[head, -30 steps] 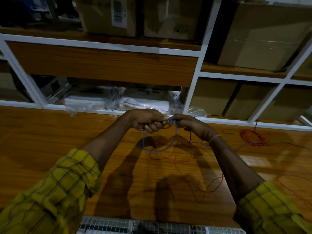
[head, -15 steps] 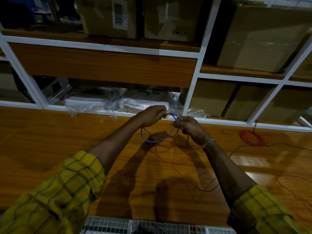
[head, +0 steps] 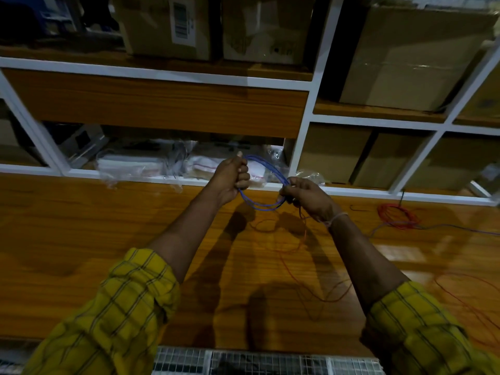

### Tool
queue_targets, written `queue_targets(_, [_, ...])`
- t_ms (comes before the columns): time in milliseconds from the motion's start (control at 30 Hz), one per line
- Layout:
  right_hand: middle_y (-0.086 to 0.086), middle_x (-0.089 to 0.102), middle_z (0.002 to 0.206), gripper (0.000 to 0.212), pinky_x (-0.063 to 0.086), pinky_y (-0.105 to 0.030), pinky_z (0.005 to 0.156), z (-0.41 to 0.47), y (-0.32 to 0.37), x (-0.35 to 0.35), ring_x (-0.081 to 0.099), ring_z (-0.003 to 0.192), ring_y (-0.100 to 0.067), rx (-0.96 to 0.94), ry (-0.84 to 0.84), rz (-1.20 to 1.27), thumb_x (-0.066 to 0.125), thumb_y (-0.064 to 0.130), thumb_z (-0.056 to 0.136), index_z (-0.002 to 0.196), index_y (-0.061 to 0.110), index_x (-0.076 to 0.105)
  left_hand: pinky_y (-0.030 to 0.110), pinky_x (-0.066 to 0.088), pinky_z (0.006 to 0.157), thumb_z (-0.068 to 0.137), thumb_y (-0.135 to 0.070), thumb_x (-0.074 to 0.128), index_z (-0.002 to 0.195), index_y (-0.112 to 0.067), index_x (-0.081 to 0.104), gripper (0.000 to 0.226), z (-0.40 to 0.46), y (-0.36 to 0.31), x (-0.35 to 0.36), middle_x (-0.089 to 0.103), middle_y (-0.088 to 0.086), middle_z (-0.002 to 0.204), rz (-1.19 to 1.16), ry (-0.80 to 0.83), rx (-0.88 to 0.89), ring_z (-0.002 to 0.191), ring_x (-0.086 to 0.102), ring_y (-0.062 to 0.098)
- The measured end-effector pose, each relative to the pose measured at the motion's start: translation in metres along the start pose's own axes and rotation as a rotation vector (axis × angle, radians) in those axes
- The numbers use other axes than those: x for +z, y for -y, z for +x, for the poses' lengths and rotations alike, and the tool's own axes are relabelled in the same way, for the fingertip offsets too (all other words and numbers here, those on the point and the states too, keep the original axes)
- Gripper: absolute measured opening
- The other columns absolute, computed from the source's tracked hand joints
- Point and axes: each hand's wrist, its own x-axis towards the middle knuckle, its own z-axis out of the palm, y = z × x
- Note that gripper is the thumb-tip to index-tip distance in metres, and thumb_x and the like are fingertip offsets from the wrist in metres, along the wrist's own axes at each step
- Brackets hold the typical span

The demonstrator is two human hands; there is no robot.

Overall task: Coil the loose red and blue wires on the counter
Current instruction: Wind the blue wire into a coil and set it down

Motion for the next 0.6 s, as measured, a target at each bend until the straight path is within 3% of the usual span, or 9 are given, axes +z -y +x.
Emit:
queue_targets(100, [-0.017, 0.068, 0.085, 0.002, 0.035, -0.03, 0.059, 0.001, -0.005, 0.006, 0.053, 0.069, -0.016, 0.023, -0.014, 0.001, 0.063, 0.018, 0.081, 0.082, 0.017, 0.062, 0.019, 0.017, 0.027, 0.114, -0.026, 0.03, 0.074, -0.016, 0.039, 0.042, 0.006, 0.003, 0.006, 0.029, -0.005, 0.044, -0.29, -0.022, -0.082, 0.029, 0.025, 0.007])
queue_targets(167, [-0.018, 0.067, 0.085, 0.004, 0.036, -0.031, 0.058, 0.0, -0.01, 0.011, 0.052, 0.069, -0.017, 0.049, -0.025, 0.029, 0.063, 0.019, 0.08, 0.083, 0.015, 0.062, 0.019, 0.017, 0.027, 0.113, -0.022, 0.03, 0.073, -0.016, 0.038, 0.042, 0.008, 0.004, 0.014, 0.029, -0.005, 0.043, -0.321, -0.025, -0.081, 0.027, 0.025, 0.007])
queue_targets(267, [-0.017, 0.066, 0.09, 0.014, 0.036, -0.03, 0.058, -0.003, -0.019, 0.01, 0.051, 0.068, -0.018, 0.081, -0.026, 0.158, 0.064, 0.026, 0.091, 0.092, 0.011, 0.063, 0.013, 0.016, 0.033, 0.112, -0.018, 0.034, 0.077, -0.017, 0.039, 0.036, 0.007, 0.001, 0.022, 0.029, -0.007, 0.045, -0.011, -0.065, -0.006, 0.031, 0.023, 0.005])
queue_targets(400, [-0.013, 0.065, 0.089, 0.046, 0.039, -0.027, 0.059, -0.011, -0.039, -0.011, 0.052, 0.066, -0.016, 0.063, -0.007, 0.306, 0.058, 0.046, 0.098, 0.115, 0.004, 0.064, 0.01, 0.019, 0.034, 0.112, -0.028, 0.041, 0.079, -0.019, 0.044, 0.034, 0.004, -0.018, 0.025, 0.035, -0.009, 0.048, 0.329, -0.049, 0.018, 0.034, 0.026, 0.002])
queue_targets(600, [-0.011, 0.053, 0.077, 0.014, 0.039, -0.034, 0.069, -0.027, -0.057, -0.042, 0.048, 0.069, -0.018, 0.058, -0.078, 0.173, 0.06, 0.014, 0.097, 0.1, 0.005, 0.07, 0.011, 0.017, 0.034, 0.112, -0.025, 0.037, 0.079, -0.022, 0.044, 0.034, 0.006, -0.062, 0.005, 0.036, -0.01, 0.048, 0.285, -0.108, 0.083, 0.034, 0.028, 0.002])
